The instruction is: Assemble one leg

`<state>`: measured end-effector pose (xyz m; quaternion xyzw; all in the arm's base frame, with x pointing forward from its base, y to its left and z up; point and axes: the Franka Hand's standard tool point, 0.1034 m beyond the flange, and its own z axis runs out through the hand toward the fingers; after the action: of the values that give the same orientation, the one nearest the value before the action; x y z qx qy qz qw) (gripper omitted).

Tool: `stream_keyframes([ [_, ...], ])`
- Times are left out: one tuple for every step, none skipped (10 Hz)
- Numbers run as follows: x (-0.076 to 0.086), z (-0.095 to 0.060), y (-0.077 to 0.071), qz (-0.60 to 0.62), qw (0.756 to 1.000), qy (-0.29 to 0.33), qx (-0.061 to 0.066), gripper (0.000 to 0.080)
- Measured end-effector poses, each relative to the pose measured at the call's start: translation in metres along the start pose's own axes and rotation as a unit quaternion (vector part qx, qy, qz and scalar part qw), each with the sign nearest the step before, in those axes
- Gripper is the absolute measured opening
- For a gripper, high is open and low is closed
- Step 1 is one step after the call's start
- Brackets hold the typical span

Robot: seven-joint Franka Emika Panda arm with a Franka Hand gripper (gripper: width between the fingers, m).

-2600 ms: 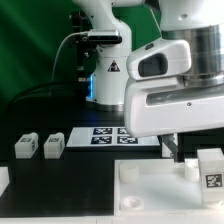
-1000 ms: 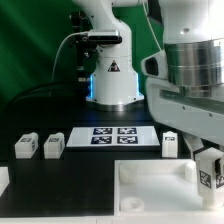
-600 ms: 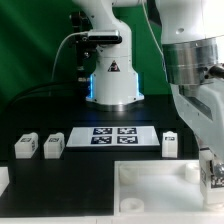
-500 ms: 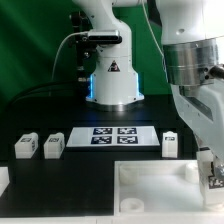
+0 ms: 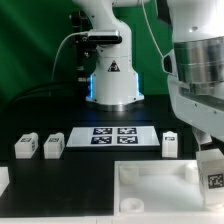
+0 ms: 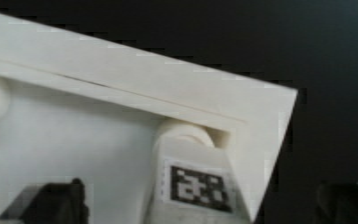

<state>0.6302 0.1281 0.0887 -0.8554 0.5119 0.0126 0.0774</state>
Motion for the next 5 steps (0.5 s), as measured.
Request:
stream_keyframes([
  [0.0014,-0.0001,-0.0006,-0.073,0.997,0.004,0.003,0.0647],
  [0.002,0.0007,0.0001,-0.111,0.994,0.004,0.002,0.0648],
  [0.0024,0.0008,0.0003,-0.147,0.989,0.004,0.002,0.0648],
  [0.0033,0.0009,0.0007,-0.208,0.978,0.005,0.001,0.0648],
  [0.006,0.0016,0.0018,-0.264,0.965,0.005,0.0,0.0648],
])
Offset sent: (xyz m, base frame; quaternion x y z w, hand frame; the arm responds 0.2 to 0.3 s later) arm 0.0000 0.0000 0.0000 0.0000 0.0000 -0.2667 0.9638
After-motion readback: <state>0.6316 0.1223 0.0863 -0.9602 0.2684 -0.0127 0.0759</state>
